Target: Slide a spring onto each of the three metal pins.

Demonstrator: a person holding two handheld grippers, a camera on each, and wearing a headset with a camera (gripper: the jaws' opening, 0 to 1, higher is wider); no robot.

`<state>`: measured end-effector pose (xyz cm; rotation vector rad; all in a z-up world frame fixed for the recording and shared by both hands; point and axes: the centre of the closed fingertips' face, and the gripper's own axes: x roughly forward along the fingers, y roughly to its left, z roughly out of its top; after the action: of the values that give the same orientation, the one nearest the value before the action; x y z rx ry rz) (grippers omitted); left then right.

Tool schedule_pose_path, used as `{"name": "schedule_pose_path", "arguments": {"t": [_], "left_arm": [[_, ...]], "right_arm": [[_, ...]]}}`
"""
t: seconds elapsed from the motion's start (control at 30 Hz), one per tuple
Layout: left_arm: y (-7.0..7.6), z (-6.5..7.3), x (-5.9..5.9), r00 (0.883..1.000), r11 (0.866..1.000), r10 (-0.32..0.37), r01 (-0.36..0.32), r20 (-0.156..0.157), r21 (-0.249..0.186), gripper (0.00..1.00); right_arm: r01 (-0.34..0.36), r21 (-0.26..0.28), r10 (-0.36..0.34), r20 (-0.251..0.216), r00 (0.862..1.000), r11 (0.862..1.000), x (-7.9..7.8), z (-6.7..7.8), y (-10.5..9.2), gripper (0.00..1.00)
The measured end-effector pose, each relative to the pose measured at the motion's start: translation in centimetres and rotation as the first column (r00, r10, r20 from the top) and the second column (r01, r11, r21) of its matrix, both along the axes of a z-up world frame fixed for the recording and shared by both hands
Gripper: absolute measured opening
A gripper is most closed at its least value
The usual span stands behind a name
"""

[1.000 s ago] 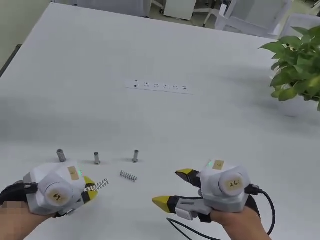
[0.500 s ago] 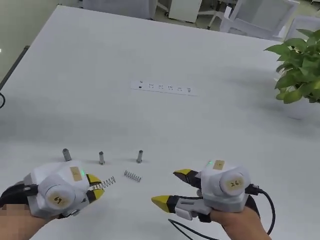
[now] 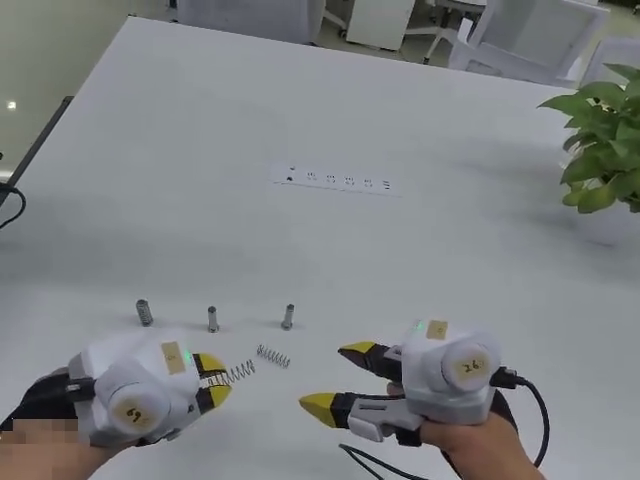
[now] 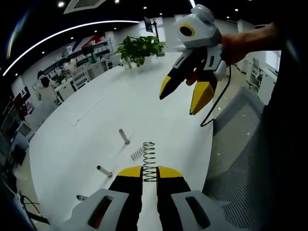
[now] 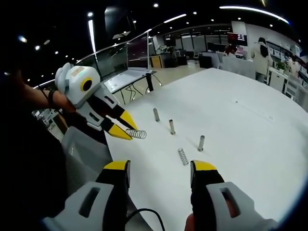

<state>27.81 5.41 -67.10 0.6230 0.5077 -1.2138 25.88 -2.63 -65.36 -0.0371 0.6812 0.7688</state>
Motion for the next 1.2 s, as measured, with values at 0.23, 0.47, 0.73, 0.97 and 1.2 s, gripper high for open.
{"name": "schedule_pose_path", "arguments": {"t": [0.23, 0.47, 0.73, 0.97, 1.2], "left_arm": [[-1.3, 1.0, -0.7, 0.999, 0.999, -0.041, 0.042, 0.018, -0.016, 0.03], [-2.5, 1.8, -1.5, 0.996, 0.996, -0.08, 0.081, 0.034, -0.031, 0.03], [-3.3, 2.2, -2.5, 0.992, 0.992, -0.117, 0.119, 0.036, -0.042, 0.03], [-3.7, 2.6, -2.9, 0.988, 0.987, -0.149, 0.151, 0.031, -0.057, 0.03], [-3.8, 2.6, -3.0, 0.986, 0.983, -0.167, 0.167, 0.004, -0.071, 0.03]], "right_arm": [[-0.062, 0.022, 0.062, 0.003, 0.998, 0.998, 0.1, 0.4, 1.8, 0.45], [-0.094, 0.043, 0.094, -0.002, 0.996, 0.995, -0.1, 0.6, 2.9, 0.44], [-0.125, 0.08, 0.126, -0.008, 0.992, 0.989, -0.8, 0.8, 3.7, 0.39], [-0.156, 0.113, 0.155, 0.014, 0.988, 0.981, -1.0, 1.4, 4.2, 0.23], [-0.172, 0.134, 0.17, 0.031, 0.985, 0.976, -0.9, 2.2, 4.3, 0.11]]}}
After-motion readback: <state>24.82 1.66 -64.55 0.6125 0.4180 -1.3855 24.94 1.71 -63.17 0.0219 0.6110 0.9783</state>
